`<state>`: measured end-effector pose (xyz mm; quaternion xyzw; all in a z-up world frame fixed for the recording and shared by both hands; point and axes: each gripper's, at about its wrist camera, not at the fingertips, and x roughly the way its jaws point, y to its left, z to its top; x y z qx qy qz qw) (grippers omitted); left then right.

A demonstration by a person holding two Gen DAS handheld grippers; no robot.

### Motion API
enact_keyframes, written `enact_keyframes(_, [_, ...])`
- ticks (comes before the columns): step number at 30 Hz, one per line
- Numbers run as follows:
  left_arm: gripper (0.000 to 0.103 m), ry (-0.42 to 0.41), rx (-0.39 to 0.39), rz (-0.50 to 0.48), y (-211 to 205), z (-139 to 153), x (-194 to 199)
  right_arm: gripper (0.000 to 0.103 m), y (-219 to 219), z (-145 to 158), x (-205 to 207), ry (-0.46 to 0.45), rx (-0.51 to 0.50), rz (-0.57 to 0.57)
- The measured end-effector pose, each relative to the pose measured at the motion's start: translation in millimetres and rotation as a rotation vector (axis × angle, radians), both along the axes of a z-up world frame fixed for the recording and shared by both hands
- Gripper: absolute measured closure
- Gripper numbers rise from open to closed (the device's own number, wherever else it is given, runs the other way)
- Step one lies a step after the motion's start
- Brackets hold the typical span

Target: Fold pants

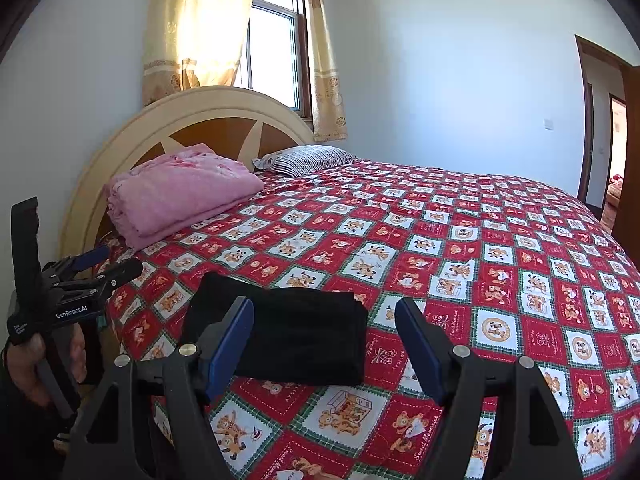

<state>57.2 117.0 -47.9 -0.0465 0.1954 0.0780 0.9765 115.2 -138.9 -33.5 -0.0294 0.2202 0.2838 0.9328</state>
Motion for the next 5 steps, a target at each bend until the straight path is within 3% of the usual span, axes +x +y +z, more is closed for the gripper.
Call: enact_keyframes(5, [0.0,-0.006,0.006,-0.02,-1.3,-0.4,0.0,0.029,0.6,-3.0,1.4,0.005,-0.005,0.0])
